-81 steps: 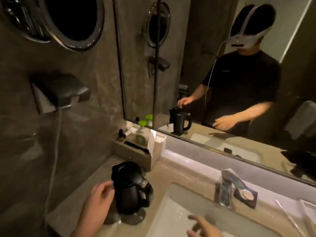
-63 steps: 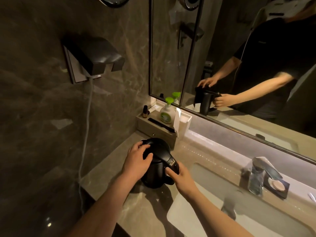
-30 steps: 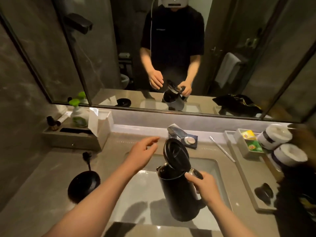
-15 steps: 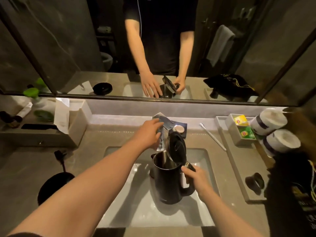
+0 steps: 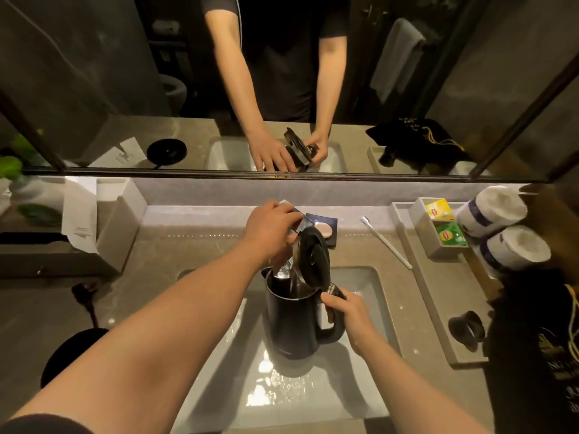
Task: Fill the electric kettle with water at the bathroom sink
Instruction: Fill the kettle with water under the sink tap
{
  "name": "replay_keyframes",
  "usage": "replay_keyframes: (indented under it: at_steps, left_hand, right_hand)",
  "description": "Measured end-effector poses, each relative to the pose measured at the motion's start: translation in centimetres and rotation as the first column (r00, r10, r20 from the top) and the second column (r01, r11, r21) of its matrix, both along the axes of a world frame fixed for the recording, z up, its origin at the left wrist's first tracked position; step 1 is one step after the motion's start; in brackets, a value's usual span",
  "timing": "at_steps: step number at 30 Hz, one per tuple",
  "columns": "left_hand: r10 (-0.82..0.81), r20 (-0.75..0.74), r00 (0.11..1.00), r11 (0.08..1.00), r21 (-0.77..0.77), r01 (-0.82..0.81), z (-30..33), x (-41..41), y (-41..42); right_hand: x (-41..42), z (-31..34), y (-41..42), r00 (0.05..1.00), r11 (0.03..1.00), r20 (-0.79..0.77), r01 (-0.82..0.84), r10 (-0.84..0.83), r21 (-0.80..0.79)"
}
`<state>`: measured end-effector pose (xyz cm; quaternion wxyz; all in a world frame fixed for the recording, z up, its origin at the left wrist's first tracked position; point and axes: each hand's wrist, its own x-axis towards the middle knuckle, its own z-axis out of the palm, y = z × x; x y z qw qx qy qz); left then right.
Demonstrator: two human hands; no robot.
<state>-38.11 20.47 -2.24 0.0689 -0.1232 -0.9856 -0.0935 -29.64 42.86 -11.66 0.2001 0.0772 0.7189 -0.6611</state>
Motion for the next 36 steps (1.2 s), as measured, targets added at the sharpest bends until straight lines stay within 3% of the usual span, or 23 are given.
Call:
replay_keyframes:
  at_steps: [4,8,17,36]
  left_hand:
    - [-0.005,-0.024,1.000,0.997,0.073,0.006,0.0,-0.3,-0.4]
    - [0.053,0.101,0.994,0.958,0.277,-0.079,0.7,-1.0,-1.2]
    - [0.036,0.207,0.978,0.928,0.356,-0.109,1.0,-0.7,-1.5]
    - [0.025,0.158,0.987,0.901,0.424,-0.091,-0.2,1.7,-2.0]
  right_hand:
    - [-0.3,0.2,0.0,1.000,1.000,-0.006,0.009,-0.009,-0.025]
    - [-0.5,0.5,-0.1,1.000,0.999,-0.006,0.016,-0.016,-0.039]
    - [-0.6,0.9,-0.8,1.000,0.999,-0.021,0.021,-0.022,-0.047]
    - [0.0,1.2,-0.8,0.999,0.999,-0.009,0.042,-0.042,-0.035]
